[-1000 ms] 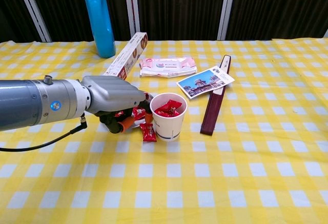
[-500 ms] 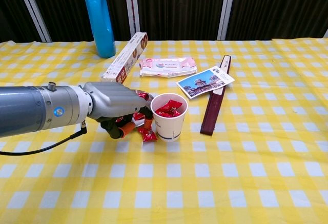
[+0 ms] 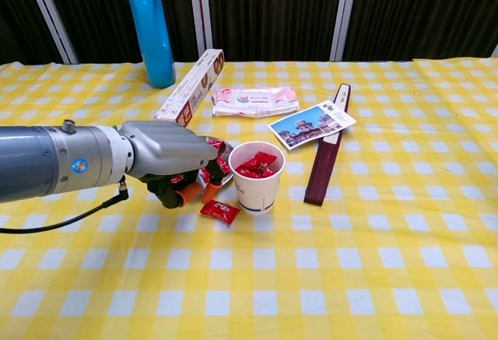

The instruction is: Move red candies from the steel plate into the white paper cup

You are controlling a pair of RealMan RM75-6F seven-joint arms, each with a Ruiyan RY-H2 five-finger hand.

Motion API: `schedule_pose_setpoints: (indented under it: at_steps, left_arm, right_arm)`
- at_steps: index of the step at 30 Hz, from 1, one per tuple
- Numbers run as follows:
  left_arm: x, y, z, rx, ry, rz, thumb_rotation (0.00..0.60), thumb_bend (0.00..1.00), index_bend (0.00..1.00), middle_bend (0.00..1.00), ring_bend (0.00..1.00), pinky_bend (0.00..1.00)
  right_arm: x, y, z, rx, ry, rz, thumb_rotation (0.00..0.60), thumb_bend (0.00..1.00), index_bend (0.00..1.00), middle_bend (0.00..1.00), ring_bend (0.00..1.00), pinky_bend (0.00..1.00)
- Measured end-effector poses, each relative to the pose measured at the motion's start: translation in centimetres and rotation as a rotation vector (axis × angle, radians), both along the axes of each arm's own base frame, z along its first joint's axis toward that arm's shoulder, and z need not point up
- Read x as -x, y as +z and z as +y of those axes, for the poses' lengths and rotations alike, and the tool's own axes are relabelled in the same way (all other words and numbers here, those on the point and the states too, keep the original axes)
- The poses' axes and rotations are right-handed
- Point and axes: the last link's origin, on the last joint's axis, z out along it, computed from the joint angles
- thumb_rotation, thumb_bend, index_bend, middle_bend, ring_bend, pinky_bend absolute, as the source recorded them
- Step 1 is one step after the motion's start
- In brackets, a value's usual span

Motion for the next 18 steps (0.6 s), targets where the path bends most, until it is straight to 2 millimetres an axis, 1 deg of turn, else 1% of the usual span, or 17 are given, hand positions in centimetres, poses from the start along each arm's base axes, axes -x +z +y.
schedule_pose_setpoints:
  at_steps: [3,4,7,8,10,14,18]
  left_arm:
    - [0.0,0.5,0.0,0.0,-0.006,-0.012,0.6,0.71,0.47,0.86,0.91,0.95]
    - [0.0,0.7,0.0,-0.002,-0.009,-0.016,0.6,0.66,0.46,0.86,0.91,0.95]
    - [0.0,1.2,0.1,-0.009,-0.004,-0.036,0.6,0.45,0.42,0.87,0.91,0.95]
    - [0.0,1.4,0.2,-0.017,-0.001,-0.045,0.6,0.4,0.4,0.87,0.92,0.95]
    - [0.0,1.6,0.3,-0.034,0.005,-0.059,0.6,0.36,0.4,0.9,0.94,0.96]
    - [0.2,1.5,0.3,-0.077,0.018,-0.084,0.6,0.33,0.41,0.96,0.98,0.98]
    - [0.3,0.7,0.2,-0.096,0.026,-0.084,0.6,0.33,0.42,0.97,0.99,0.98]
  right_arm:
    - [0.0,0.0,0.0,0.0,0.0,0.001,0.6,0.39,0.0,0.0,0.0,0.0]
    - [0.0,0.0,0.0,-0.001,0.0,0.002,0.6,0.39,0.0,0.0,0.0,0.0]
    - [0.0,0.0,0.0,0.0,0.0,0.002,0.6,0.39,0.0,0.0,0.0,0.0]
    - [0.0,0.0,0.0,0.0,-0.001,0.001,0.6,0.39,0.0,0.0,0.0,0.0]
    - [0.0,-0.1,0.0,-0.001,-0.002,0.001,0.6,0.39,0.0,0.0,0.0,0.0]
    - [0.0,-0.1,0.0,-0.002,-0.001,0.002,0.6,0.39,0.0,0.0,0.0,0.0]
    - [0.0,-0.1,0.0,-0.001,-0.002,0.001,0.6,0.39,0.0,0.0,0.0,0.0]
